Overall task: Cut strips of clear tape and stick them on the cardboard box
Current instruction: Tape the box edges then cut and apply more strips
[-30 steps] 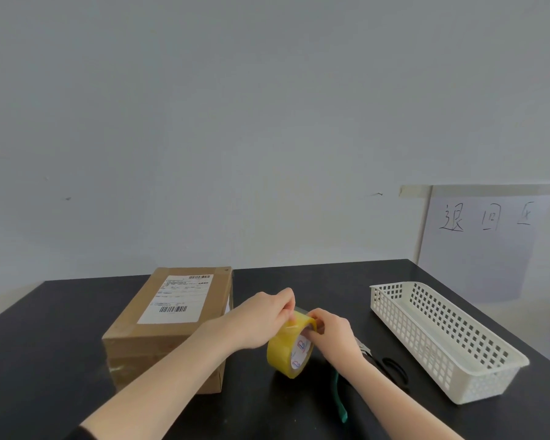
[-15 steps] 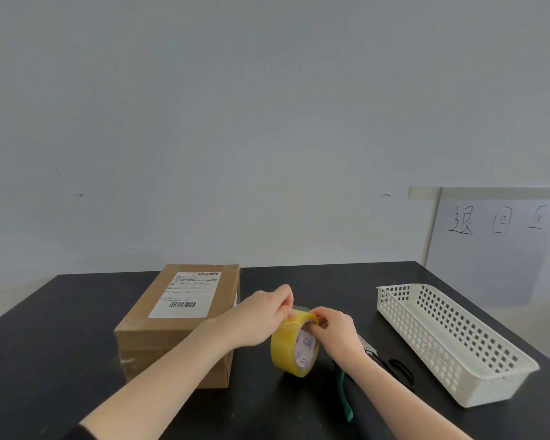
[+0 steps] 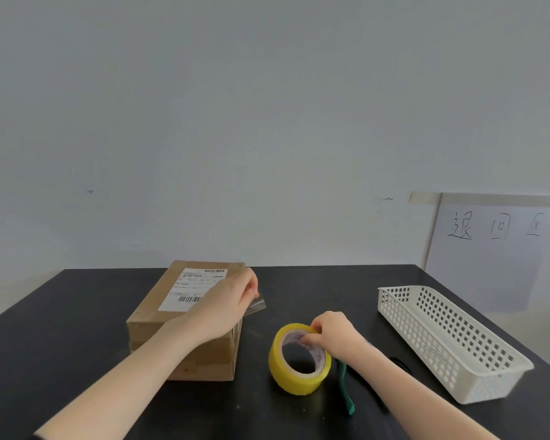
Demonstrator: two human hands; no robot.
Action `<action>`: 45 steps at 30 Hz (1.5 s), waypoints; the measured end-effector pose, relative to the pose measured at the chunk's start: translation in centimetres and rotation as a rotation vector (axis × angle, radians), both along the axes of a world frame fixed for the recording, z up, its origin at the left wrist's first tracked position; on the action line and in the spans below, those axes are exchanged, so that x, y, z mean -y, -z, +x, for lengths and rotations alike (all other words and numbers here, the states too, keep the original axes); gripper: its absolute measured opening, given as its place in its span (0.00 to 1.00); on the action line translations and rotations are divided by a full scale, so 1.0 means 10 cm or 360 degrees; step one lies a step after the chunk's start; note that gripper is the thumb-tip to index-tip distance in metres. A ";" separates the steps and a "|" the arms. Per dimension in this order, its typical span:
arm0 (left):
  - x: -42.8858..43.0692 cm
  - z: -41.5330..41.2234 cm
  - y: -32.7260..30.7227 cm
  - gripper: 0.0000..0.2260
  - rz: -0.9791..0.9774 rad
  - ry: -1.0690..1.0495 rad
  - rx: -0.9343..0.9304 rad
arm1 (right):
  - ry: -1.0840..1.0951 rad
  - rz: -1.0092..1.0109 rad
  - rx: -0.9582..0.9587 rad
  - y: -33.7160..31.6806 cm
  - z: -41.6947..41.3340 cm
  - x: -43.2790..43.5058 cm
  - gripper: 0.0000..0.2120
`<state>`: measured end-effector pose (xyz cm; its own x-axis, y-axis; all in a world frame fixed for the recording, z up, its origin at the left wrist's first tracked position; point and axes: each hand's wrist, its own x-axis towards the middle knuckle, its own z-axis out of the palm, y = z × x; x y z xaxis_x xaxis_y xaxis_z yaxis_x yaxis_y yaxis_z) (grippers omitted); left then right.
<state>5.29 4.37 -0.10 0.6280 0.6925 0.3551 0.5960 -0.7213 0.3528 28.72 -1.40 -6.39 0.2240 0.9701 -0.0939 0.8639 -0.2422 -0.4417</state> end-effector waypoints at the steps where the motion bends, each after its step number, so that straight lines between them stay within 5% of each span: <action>1: -0.01 -0.03 0.00 0.05 0.0017 -0.0013 0.0011 | 0.0002 -0.0027 0.0011 0.00 0.00 0.00 0.15; 22: -0.08 -0.41 0.11 0.04 0.0025 -0.0173 0.0190 | 0.0093 -0.0077 0.0130 0.12 0.04 0.07 0.22; 29: -0.08 -0.42 0.16 0.02 0.0098 -0.0149 0.0244 | 0.0008 0.0353 0.0393 -0.21 -0.24 0.13 0.20; 35: -0.02 -0.45 0.21 0.02 0.0218 -0.0056 0.0276 | -0.0094 0.0666 -0.0447 -0.56 -0.94 0.18 0.12; 45: 0.06 -0.57 0.29 0.02 0.0285 -0.0003 0.0334 | -0.0198 0.0563 -0.0729 -0.43 -1.32 0.13 0.07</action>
<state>-0.38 3.79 -3.04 0.5263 0.6081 0.5943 0.5249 -0.7822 0.3355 15.52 -2.67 -2.13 0.1192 0.9765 0.1796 0.5784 0.0787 -0.8120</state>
